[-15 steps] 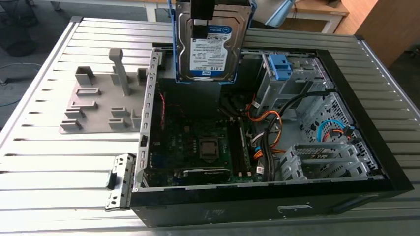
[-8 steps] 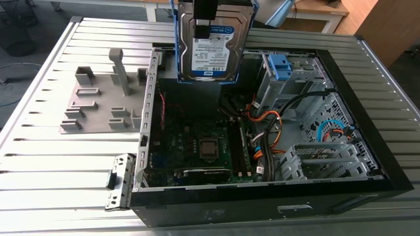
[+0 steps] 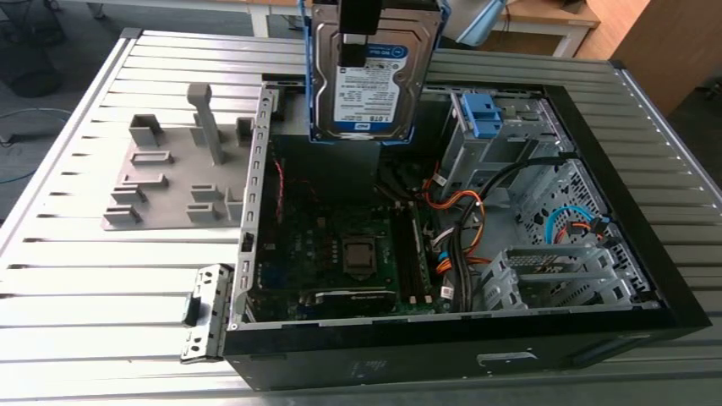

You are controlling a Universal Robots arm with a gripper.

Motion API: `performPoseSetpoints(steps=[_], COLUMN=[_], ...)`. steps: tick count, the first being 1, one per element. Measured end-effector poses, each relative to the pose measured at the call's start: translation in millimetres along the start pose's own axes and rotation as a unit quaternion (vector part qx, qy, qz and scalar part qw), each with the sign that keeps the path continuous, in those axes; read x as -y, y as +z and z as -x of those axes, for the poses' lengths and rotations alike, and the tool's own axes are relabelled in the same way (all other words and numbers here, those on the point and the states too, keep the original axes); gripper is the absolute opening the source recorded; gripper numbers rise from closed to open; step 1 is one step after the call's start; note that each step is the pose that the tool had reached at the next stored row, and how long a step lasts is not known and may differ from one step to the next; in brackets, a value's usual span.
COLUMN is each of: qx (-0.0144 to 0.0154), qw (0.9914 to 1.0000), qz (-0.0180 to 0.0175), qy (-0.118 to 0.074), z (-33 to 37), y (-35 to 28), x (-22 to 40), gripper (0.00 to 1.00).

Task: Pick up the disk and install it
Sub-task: 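Pick up the disk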

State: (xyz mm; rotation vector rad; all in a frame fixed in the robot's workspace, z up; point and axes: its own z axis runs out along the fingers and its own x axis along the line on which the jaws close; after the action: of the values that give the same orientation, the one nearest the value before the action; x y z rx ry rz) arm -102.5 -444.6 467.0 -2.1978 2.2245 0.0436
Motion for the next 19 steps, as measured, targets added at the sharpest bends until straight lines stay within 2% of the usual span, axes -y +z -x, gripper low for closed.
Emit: performPoseSetpoints(steps=[19], qx=[0.0000], qw=[1.00000], qz=[0.0000], qy=[0.000], z=[0.1], y=[-0.1], x=[8.1], gripper=[0.36])
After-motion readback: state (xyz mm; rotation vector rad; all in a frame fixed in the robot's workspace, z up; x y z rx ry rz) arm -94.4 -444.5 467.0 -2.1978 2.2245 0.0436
